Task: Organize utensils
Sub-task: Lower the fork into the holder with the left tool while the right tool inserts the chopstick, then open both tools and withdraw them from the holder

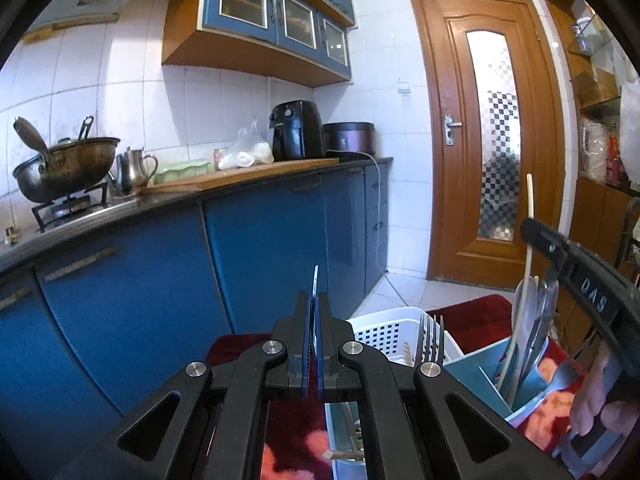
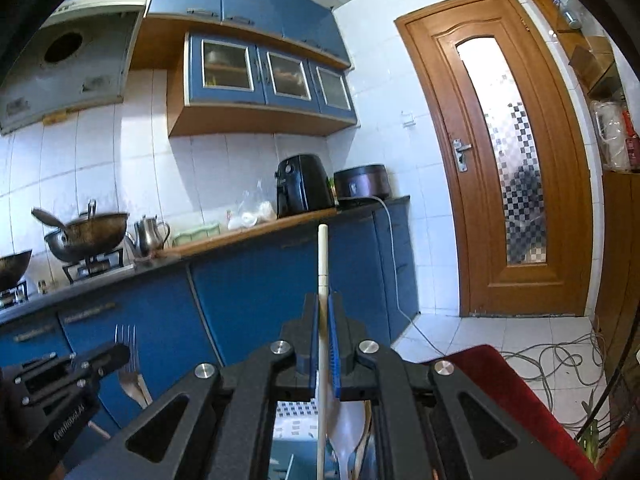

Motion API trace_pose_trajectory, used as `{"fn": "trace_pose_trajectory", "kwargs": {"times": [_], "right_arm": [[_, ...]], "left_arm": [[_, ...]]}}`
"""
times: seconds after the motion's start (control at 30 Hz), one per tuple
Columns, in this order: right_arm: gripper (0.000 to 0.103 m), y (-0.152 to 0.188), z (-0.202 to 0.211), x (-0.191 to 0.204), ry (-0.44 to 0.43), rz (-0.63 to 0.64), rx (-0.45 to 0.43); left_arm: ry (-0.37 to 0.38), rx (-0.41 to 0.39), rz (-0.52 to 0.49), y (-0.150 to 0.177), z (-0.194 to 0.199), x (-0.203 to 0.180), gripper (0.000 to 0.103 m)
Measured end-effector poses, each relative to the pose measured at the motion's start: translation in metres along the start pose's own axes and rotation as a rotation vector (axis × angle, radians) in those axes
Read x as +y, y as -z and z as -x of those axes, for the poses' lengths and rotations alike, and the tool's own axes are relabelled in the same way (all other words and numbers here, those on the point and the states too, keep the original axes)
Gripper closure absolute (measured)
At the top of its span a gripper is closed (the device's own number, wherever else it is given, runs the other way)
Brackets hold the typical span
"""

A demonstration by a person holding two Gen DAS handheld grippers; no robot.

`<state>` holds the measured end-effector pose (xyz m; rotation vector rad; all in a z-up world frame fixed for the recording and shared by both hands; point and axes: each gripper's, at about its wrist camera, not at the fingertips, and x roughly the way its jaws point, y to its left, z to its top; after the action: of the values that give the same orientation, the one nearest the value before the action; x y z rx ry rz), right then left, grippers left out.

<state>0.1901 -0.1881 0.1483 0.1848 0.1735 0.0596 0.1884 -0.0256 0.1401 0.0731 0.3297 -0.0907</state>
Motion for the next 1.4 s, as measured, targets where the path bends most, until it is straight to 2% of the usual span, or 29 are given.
{"fn": "trace_pose_trajectory", "kwargs": {"times": [0.1, 0.17, 0.37, 0.43, 0.5, 0.53, 0.67, 0.8, 1.0, 1.13, 1.4], "right_arm": [[0.084, 0.003, 0.002, 0.000, -0.024, 0.001, 0.033], [0.070, 0.003, 0.006, 0.000, -0.044, -0.012, 0.040], [0.069, -0.008, 0.025, -0.002, -0.072, -0.051, 0.038], [0.069, -0.013, 0.034, -0.003, -0.083, -0.062, 0.037], [0.068, -0.016, 0.043, -0.004, -0.092, -0.068, 0.037], [0.067, -0.018, 0.049, -0.003, -0.095, -0.069, 0.039], [0.065, -0.025, 0.070, -0.001, -0.104, -0.075, 0.054], [0.062, -0.029, 0.090, 0.004, -0.131, -0.088, 0.108], [0.061, -0.031, 0.122, 0.016, -0.136, -0.049, 0.134], [0.055, -0.026, 0.139, 0.023, -0.155, -0.038, 0.156], [0.043, -0.013, 0.167, 0.031, -0.180, -0.017, 0.206]], "left_arm": [[0.029, 0.030, 0.025, 0.002, -0.002, 0.002, 0.098], [0.051, 0.050, 0.049, 0.002, -0.002, 0.004, 0.098], [0.069, 0.024, 0.050, -0.005, 0.016, 0.002, 0.090], [0.076, 0.018, 0.055, -0.009, 0.024, 0.002, 0.084], [0.083, 0.011, 0.064, -0.012, 0.033, 0.002, 0.071], [0.086, 0.007, 0.068, -0.014, 0.038, 0.002, 0.069], [0.092, -0.002, 0.079, -0.020, 0.062, 0.003, 0.065], [0.100, -0.001, 0.083, -0.023, 0.088, 0.005, 0.060], [0.096, 0.001, 0.066, -0.027, 0.125, 0.007, 0.050], [0.091, 0.008, 0.058, -0.024, 0.144, 0.009, 0.046], [0.089, 0.043, 0.050, -0.013, 0.175, 0.013, 0.032]]}}
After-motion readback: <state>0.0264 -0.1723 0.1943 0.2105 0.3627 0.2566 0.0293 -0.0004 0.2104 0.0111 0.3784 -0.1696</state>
